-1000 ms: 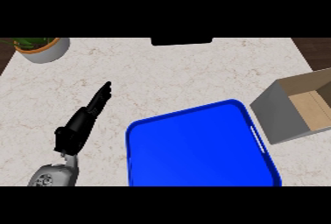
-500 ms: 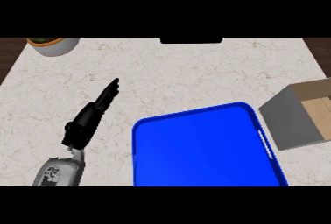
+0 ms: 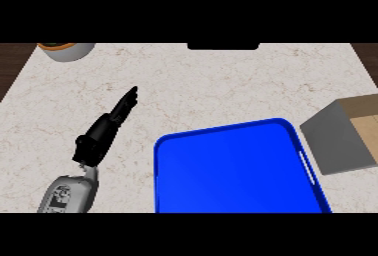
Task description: Pick the tomato from the tray and place it in the cardboard box
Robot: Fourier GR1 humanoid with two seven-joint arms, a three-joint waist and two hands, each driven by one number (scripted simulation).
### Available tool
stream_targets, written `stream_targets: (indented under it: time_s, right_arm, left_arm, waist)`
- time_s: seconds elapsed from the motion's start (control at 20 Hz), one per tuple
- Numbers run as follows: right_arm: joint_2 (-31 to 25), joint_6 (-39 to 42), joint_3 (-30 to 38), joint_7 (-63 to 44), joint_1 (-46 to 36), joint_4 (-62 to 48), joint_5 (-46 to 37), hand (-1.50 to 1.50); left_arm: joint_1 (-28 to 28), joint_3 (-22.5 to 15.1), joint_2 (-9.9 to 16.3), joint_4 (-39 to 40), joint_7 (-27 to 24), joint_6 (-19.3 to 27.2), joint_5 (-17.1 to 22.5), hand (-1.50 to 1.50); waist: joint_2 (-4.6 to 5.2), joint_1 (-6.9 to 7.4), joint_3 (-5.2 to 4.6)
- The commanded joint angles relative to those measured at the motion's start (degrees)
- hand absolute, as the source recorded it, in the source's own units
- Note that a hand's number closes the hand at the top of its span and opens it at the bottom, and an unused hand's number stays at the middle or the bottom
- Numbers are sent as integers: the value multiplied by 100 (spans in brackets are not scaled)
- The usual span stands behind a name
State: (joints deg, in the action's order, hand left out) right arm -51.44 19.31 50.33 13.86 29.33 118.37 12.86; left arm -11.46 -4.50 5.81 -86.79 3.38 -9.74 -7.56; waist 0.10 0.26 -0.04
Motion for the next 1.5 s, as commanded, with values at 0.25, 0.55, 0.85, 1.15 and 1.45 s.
stream_targets:
  time_s: [0.25,0.55,0.85,1.15,1.45]
  right_arm:
    - [-252,-619,-1434,-556,-1649,-907,-1271,150]
    - [-202,-915,-2620,-377,-2347,-1528,-2412,150]
    - [17,-1191,-3496,-5,-3415,-2981,-3258,150]
    - [808,-799,-4021,-760,-3775,-3635,-2898,-150]
    - [1029,-594,-3900,27,-4867,-5145,-2775,-150]
  left_arm:
    - [-195,94,-21,123,31,-63,-6,0]
    - [-154,-31,-159,-152,326,-44,-22,0]
    - [38,-169,-260,218,-241,124,-351,0]
    - [-129,70,-31,-24,89,-195,-35,0]
    - [-242,81,-136,-163,404,-171,14,0]
  waist:
    - [16,48,5]
    - [3,37,6]
    - [13,56,5]
    - [13,65,4]
    - [16,93,10]
